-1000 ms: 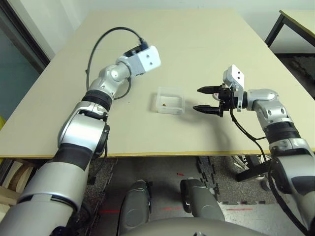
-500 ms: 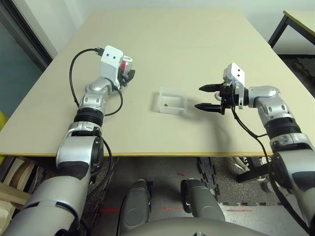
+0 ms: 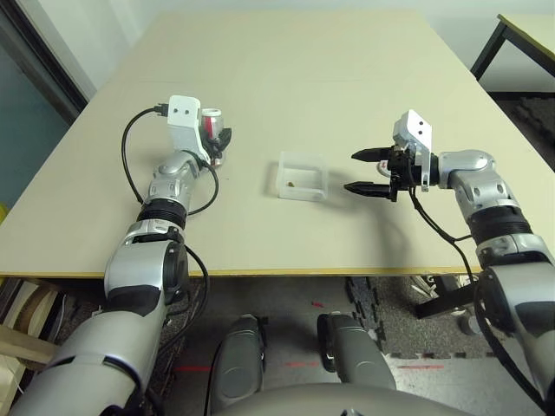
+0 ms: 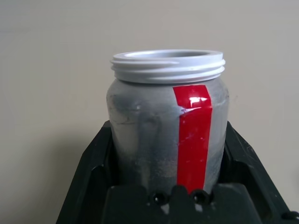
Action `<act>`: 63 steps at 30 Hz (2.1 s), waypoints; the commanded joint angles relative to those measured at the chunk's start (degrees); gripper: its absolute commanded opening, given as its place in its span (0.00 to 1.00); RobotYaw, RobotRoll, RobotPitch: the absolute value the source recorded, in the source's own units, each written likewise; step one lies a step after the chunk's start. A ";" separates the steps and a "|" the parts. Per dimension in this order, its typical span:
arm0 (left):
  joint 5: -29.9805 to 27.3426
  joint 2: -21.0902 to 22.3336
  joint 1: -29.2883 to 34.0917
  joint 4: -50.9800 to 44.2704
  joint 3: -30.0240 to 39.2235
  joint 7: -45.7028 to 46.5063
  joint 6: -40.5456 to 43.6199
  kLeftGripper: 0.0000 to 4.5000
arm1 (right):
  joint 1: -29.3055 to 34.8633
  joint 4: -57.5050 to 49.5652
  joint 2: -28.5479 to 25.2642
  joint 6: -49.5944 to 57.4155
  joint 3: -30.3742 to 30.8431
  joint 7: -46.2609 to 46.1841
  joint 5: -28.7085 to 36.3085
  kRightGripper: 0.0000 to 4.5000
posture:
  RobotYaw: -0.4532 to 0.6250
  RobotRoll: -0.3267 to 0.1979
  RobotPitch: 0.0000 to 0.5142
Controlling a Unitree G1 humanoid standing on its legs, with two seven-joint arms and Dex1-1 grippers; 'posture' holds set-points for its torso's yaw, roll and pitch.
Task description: Pour the medicine from the bottle into the box.
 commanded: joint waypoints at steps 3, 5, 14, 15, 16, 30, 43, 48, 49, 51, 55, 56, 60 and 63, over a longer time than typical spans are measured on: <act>2.71 -0.37 2.94 1.58 -2.87 -0.41 -4.14 0.62 | -1.37 0.59 -0.29 0.11 0.84 0.56 -0.63 1.00 | 0.38 0.62 0.28; 2.77 -0.85 3.63 1.64 -3.37 -0.97 -5.27 0.62 | -1.97 1.20 -0.33 -0.11 0.90 0.65 -0.82 1.00 | 0.38 0.62 0.28; 1.24 -1.39 4.94 1.66 -2.35 -0.21 -6.94 0.62 | -3.71 3.48 -0.38 -1.31 0.79 0.89 -1.55 1.00 | 0.38 0.62 0.28; 1.15 -1.32 5.16 1.53 -2.24 -0.17 -7.02 0.62 | -3.83 3.70 -0.33 -1.46 0.78 0.88 -1.66 1.00 | 0.38 0.62 0.28; 1.05 -1.29 5.50 1.31 -2.14 -0.16 -7.13 0.62 | -3.97 3.98 -0.26 -1.70 0.79 0.86 -1.78 1.00 | 0.39 0.62 0.28; -0.98 -1.70 10.63 -5.27 -0.46 0.70 -6.62 0.99 | -5.76 7.73 1.14 -4.44 0.85 0.60 -2.58 1.00 | 0.40 0.62 0.27; -3.14 -1.87 18.77 -21.77 -0.73 -1.00 -0.86 0.99 | -6.46 10.44 2.31 -6.33 0.68 0.30 -3.07 1.00 | 0.42 0.62 0.28; -4.18 -1.95 23.07 -30.19 -1.39 -2.22 1.82 0.99 | -6.67 11.35 2.82 -6.99 0.56 0.01 -3.21 1.00 | 0.42 0.62 0.28; -4.43 -1.93 23.79 -31.64 -1.34 -2.21 2.48 0.99 | -6.71 11.51 2.87 -7.10 0.50 -0.04 -3.21 1.00 | 0.42 0.62 0.28; -4.82 -1.78 25.34 -34.82 -1.21 -2.03 3.83 0.99 | -6.78 11.91 2.98 -7.29 0.35 -0.20 -3.29 1.00 | 0.43 0.62 0.28; -5.39 -1.39 28.64 -41.24 -1.38 -2.15 6.42 0.99 | -6.91 12.85 3.10 -7.63 0.17 -0.51 -3.44 1.00 | 0.43 0.62 0.28; -5.50 -1.31 29.35 -42.60 -1.40 -2.13 7.07 0.99 | -6.96 13.11 3.13 -7.76 0.15 -0.57 -3.49 1.00 | 0.43 0.62 0.28; -6.32 -0.80 32.54 -48.84 -0.87 -1.69 10.04 0.99 | -7.32 14.13 3.39 -8.24 0.11 -0.82 -3.57 1.00 | 0.44 0.62 0.28; -7.24 -0.51 34.43 -52.74 -0.50 -1.67 12.30 0.99 | -7.51 14.53 3.54 -8.44 0.07 -1.00 -3.54 1.00 | 0.44 0.62 0.28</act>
